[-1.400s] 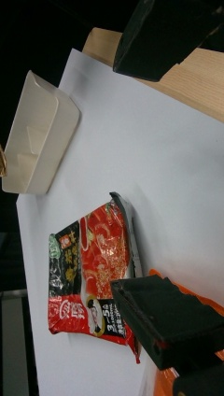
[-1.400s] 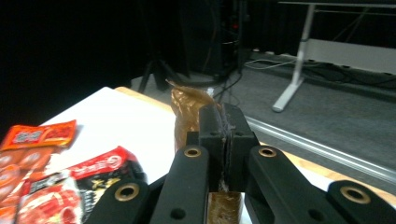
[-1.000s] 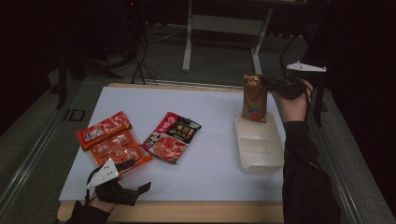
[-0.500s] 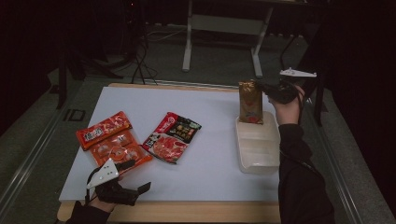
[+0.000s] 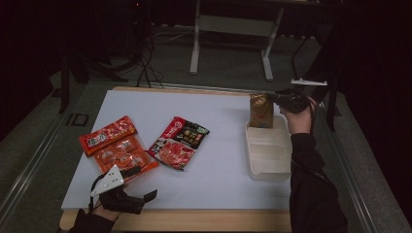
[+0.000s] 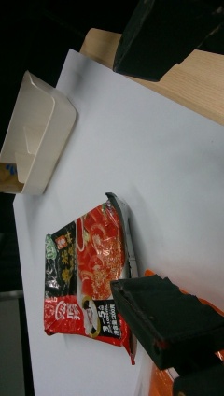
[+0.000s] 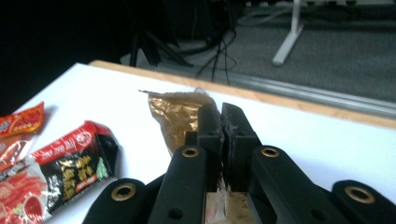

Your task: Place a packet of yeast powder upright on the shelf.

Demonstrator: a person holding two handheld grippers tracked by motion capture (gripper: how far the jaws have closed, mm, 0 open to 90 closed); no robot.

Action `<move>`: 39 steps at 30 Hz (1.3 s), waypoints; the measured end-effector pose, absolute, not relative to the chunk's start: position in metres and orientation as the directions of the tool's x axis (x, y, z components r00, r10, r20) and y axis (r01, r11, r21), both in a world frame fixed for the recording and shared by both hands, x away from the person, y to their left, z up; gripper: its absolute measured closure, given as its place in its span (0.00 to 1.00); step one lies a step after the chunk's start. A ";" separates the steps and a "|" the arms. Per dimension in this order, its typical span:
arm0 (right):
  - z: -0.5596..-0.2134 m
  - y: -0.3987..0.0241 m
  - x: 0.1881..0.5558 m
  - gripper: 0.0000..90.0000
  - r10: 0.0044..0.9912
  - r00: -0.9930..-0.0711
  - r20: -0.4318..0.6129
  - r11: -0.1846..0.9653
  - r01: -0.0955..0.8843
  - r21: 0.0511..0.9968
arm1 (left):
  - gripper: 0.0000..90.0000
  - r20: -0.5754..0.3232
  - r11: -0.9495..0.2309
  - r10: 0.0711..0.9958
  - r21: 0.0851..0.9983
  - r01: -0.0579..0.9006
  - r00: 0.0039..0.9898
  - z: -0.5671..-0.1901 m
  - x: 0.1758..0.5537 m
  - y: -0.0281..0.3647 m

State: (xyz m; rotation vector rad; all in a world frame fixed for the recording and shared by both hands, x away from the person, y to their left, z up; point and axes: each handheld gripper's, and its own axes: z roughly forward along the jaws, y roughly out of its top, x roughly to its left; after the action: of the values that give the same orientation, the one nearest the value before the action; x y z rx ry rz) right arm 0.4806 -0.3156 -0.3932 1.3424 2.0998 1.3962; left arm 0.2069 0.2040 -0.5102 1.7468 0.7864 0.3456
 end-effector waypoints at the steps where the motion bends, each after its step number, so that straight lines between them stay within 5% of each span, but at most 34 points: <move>1: -0.395 -0.317 0.481 0.96 0.815 -0.522 0.252 0.100 0.555 0.826 | 0.01 -0.157 -0.144 0.661 0.933 0.330 0.734 -0.510 0.207 0.204; 5: -0.397 -0.322 0.480 0.94 0.834 -0.493 0.246 0.096 0.569 0.816 | 0.01 -0.154 -0.147 0.661 0.933 0.329 0.735 -0.510 0.207 0.204; 15: -0.379 -0.327 0.464 0.63 0.866 -0.466 0.182 0.115 0.540 0.834 | 0.01 -0.149 -0.149 0.658 0.935 0.321 0.738 -0.510 0.207 0.202; 28: -0.351 -0.313 0.395 0.32 0.805 -0.571 0.160 0.072 0.361 0.930 | 0.01 -0.164 -0.132 0.657 0.936 0.327 0.735 -0.504 0.208 0.203; 32: -0.350 -0.301 0.370 0.15 0.766 -0.625 0.150 0.072 0.315 0.946 | 0.01 -0.191 -0.126 0.656 0.926 0.356 0.730 -0.502 0.207 0.204; 39: -0.367 -0.285 0.337 0.16 0.681 -0.727 0.084 0.165 0.265 0.950 | 0.01 -0.207 -0.145 0.672 0.905 0.400 0.711 -0.497 0.209 0.205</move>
State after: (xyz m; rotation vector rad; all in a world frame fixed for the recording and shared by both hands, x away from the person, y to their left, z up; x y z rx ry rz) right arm 0.3370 -0.2850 -0.3669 0.8996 2.0864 1.5824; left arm 0.2094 0.2050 -0.4972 1.7694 0.8520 0.2954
